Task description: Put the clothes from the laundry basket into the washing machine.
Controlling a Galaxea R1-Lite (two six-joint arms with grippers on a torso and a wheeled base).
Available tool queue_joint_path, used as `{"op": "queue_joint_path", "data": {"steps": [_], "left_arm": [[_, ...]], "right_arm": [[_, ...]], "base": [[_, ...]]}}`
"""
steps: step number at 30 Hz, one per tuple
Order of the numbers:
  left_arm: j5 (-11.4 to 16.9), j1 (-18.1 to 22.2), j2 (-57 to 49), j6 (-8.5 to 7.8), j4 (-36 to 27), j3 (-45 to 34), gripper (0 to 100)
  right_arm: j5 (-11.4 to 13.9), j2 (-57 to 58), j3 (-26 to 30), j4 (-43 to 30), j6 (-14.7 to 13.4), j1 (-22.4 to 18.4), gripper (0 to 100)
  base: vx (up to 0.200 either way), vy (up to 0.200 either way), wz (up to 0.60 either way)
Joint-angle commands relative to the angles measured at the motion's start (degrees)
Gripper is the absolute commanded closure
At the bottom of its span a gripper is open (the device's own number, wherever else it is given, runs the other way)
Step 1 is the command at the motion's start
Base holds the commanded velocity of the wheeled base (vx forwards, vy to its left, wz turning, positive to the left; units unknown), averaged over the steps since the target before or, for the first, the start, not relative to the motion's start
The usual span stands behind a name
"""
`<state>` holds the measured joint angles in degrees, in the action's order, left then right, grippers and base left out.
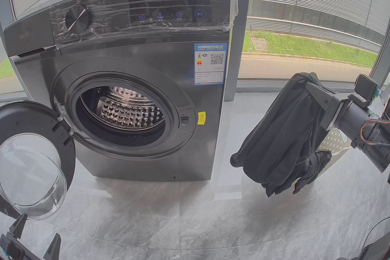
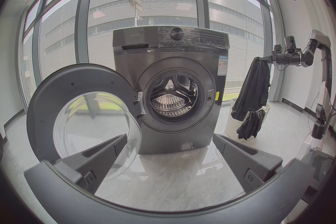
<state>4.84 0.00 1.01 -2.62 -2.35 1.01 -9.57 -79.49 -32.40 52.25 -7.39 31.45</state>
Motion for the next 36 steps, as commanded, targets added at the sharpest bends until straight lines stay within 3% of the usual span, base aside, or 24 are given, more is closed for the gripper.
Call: {"op": "queue_joint_path", "data": {"steps": [1, 8, 14, 26, 36], "left_arm": [[-0.1, 0.0, -1.0, -0.02, 0.0, -1.0, 0], [0.0, 0.0, -1.0, -0.02, 0.0, -1.0, 0], [0.0, 0.0, -1.0, -0.02, 0.0, -1.0, 0], [0.0, 0.0, -1.0, -0.02, 0.0, -1.0, 0], [0.0, 0.0, -1.0, -0.02, 0.0, -1.0, 0]], "right_arm": [[0.0, -0.1, 0.1, 0.0, 0.0, 0.1, 100], [0.0, -0.2, 0.2, 0.0, 0.0, 0.2, 100], [0.0, -0.2, 0.2, 0.0, -0.1, 0.2, 100], [0.1, -0.3, 0.7, 0.0, -0.3, 0.2, 100], [0.0, -0.4, 0.8, 0.0, -0.3, 0.2, 100]], "base": [[0.0, 0.0, 0.0], [0.0, 0.0, 0.0], [-0.2, 0.0, 0.0], [0.0, 0.0, 0.0], [0.0, 0.2, 0.0]]}}
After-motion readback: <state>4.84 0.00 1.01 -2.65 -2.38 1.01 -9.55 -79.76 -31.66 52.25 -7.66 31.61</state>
